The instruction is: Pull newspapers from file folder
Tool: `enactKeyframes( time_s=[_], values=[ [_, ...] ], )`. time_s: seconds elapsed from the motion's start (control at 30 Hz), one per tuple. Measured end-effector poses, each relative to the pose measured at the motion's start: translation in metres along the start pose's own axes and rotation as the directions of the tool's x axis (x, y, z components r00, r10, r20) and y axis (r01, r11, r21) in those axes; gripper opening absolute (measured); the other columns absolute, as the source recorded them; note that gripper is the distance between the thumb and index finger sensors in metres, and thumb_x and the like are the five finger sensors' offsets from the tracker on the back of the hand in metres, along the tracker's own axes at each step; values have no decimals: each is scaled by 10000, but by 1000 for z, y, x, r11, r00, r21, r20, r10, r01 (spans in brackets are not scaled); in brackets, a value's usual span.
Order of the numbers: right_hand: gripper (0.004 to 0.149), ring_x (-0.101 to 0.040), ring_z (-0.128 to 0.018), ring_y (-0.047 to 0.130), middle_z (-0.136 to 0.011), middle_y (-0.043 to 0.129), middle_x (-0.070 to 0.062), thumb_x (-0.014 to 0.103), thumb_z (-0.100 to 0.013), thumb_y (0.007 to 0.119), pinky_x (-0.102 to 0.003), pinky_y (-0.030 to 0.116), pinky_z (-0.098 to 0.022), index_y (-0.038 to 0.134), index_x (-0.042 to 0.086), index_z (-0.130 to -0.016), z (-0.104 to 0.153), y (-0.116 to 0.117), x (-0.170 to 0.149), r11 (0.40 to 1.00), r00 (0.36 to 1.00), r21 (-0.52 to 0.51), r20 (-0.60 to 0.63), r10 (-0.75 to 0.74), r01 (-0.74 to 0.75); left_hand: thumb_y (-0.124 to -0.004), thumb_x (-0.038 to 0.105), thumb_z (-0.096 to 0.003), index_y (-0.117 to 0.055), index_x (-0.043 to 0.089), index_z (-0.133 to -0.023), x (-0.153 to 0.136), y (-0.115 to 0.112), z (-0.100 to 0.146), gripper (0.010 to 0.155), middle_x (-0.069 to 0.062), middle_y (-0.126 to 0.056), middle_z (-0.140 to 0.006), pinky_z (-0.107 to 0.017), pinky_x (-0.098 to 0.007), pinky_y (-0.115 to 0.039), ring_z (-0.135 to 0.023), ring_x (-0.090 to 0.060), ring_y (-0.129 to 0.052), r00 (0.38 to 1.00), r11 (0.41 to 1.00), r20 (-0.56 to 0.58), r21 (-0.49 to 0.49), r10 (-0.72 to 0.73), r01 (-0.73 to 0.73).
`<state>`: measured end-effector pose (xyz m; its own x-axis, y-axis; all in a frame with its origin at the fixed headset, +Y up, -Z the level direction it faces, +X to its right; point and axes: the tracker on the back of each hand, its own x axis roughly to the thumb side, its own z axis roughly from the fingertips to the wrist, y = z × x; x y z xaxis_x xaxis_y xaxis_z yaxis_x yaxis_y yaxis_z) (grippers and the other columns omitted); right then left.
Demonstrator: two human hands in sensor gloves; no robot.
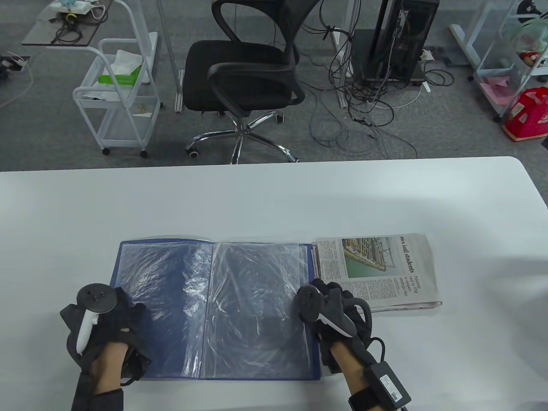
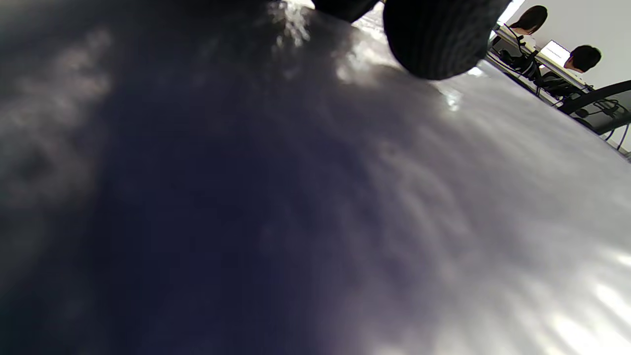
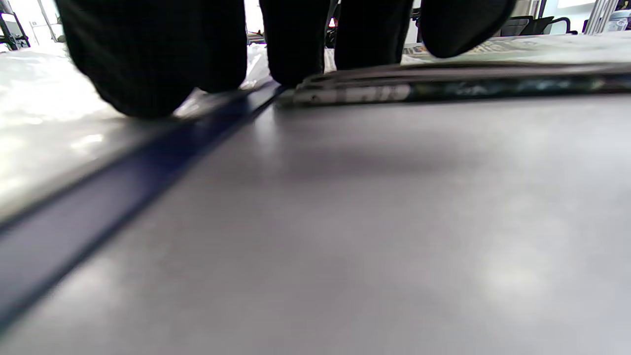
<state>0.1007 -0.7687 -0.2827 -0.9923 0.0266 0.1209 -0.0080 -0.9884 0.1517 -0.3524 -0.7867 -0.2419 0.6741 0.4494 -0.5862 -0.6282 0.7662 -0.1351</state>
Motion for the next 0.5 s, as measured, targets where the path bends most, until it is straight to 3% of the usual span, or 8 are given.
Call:
enactKeyframes(
  time_s=[0.23,0.4,0.5],
  values=[
    [564,-396,-961,726,-1049,708,5,463,-361,827,-620,640,-647,719,390,-910,0,0,1,1000,1000,2,-3,14,-14,-689,479,-489,-489,102,-1130,-1,11,4,770,-264,-426,-1158,-677,-648,-446,-1016,-532,-375,991,992,48,4,123,-124],
    [558,-395,-965,724,-1049,707,5,449,-364,827,-617,646,-646,720,388,-909,0,-1,1,1000,1000,12,-4,25,-25,-682,489,-495,-507,88,-1127,-1,13,9,769,-268,-524,-1162,-679,-652,-450,-1028,-517,-403,943,946,93,-99,319,-310],
    [558,-394,-964,724,-1048,707,3,447,-364,828,-615,648,-645,720,388,-908,0,-1,2,1000,1000,13,-4,23,-23,-688,519,-495,-449,181,-1125,4,12,15,753,-207,-482,-1175,-648,-687,-477,-988,-592,-402,885,892,150,-185,441,-413]
  ],
)
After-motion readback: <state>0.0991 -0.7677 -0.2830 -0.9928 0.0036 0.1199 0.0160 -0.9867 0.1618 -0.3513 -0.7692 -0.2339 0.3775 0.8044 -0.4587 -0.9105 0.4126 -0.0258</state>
